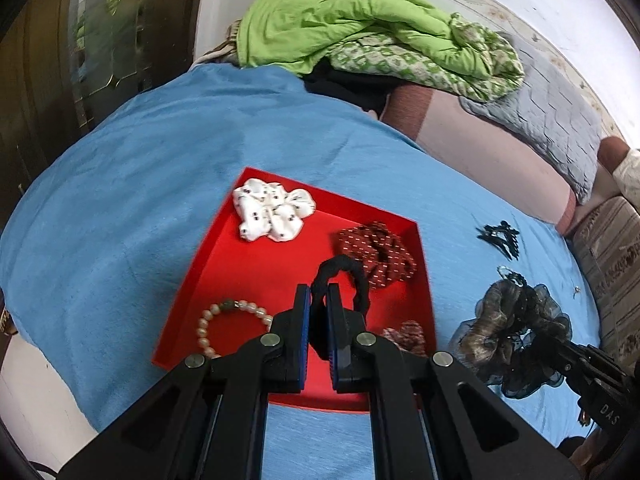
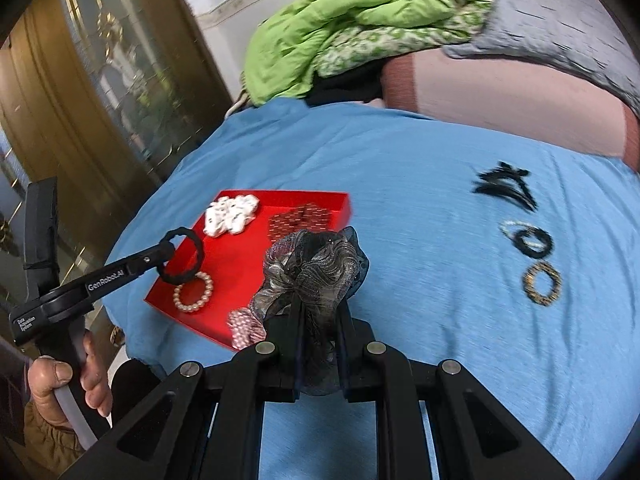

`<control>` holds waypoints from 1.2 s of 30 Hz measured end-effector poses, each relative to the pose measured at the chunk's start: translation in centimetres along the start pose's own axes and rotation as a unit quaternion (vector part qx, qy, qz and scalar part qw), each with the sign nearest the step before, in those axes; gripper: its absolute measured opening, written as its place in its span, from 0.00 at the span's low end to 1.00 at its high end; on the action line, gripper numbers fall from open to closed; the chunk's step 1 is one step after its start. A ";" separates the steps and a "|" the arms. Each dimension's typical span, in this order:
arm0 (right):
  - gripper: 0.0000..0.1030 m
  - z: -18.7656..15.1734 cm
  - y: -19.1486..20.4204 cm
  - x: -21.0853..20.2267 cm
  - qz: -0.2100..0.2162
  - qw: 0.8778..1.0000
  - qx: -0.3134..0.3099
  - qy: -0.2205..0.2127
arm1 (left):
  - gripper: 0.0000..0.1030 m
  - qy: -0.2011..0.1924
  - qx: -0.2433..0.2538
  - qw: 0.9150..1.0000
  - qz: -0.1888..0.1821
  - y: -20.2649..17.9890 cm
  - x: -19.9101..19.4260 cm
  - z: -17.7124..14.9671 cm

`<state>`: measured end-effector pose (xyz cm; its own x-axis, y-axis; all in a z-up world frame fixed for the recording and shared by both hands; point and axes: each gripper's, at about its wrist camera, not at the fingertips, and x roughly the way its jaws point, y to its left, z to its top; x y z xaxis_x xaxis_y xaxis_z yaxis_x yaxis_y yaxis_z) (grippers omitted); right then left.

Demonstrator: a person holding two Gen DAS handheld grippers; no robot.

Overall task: Organize jewelry
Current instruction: 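Carry the black hair tie and sheer scrunchie over the red tray with both tools, then open both tools to drop the hair tie and sheer scrunchie into the tray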

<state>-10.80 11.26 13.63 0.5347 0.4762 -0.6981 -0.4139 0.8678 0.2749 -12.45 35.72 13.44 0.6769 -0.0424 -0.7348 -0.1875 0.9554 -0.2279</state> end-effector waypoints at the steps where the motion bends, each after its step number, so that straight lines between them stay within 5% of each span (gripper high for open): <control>1: 0.14 0.3 0.5 0.5 0.001 1.000 -0.005 0.002 | 0.07 0.003 -0.007 1.000 -0.001 0.6 0.3 0.2; 14: 0.14 2.9 5.1 9.1 0.012 0.998 -0.039 0.050 | 0.07 0.049 -0.031 0.998 0.000 4.1 6.0 2.8; 29: 0.17 2.4 5.6 13.1 0.009 0.996 -0.041 0.084 | 0.08 0.058 0.003 0.998 0.023 3.5 8.0 3.3; 36: 0.35 2.3 5.9 13.0 0.009 0.996 -0.048 0.080 | 0.39 0.038 0.007 0.999 0.023 3.1 6.0 3.5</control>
<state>-4.56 22.89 7.74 0.4052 0.4570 -0.7918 -0.4951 0.8378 0.2302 -6.43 39.43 10.57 0.6117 -0.0204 -0.7909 -0.2064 0.9609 -0.1845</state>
